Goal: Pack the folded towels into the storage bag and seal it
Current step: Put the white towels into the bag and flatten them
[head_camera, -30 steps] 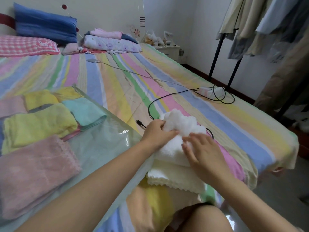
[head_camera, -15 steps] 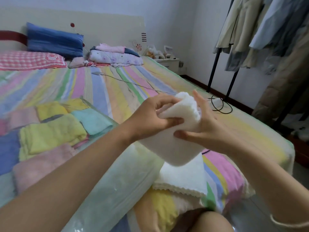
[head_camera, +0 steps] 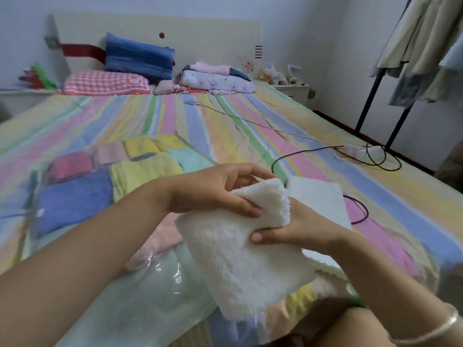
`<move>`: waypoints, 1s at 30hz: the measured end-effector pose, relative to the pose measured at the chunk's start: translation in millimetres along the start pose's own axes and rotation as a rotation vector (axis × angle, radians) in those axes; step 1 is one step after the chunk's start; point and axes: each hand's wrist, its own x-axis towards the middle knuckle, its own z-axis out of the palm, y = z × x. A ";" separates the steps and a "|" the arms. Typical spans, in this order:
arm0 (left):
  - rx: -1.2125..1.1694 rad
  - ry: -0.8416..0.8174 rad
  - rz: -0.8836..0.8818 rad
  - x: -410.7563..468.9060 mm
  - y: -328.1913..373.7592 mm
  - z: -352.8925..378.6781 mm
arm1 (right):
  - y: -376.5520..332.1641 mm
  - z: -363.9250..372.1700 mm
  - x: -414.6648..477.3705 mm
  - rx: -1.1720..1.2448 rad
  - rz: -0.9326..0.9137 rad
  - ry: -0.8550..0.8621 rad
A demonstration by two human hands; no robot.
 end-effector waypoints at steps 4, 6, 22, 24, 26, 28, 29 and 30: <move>0.144 0.292 -0.031 -22.9 -22.0 -8.9 | 8.0 32.1 11.2 -0.091 0.001 0.222; 0.331 0.627 -0.051 -33.4 -46.0 -5.5 | 18.2 46.1 16.9 0.041 0.143 0.338; 1.161 0.278 -0.349 -100.7 -134.7 79.7 | 58.2 52.5 16.2 -0.332 0.473 0.377; 1.077 0.222 -0.359 -102.3 -133.2 72.7 | 51.4 53.6 7.3 -0.176 0.454 0.396; 0.999 0.188 -0.379 -106.2 -131.7 64.5 | 47.9 53.5 -1.9 0.040 0.468 0.453; 0.961 0.174 -0.377 -110.4 -129.6 60.8 | 46.5 51.3 -10.4 0.153 0.488 0.505; 0.948 0.175 -0.364 -112.1 -128.8 60.3 | 44.8 50.1 -14.6 0.201 0.503 0.521; 0.931 0.177 -0.356 -113.3 -127.4 60.5 | 43.2 48.2 -18.7 0.243 0.518 0.529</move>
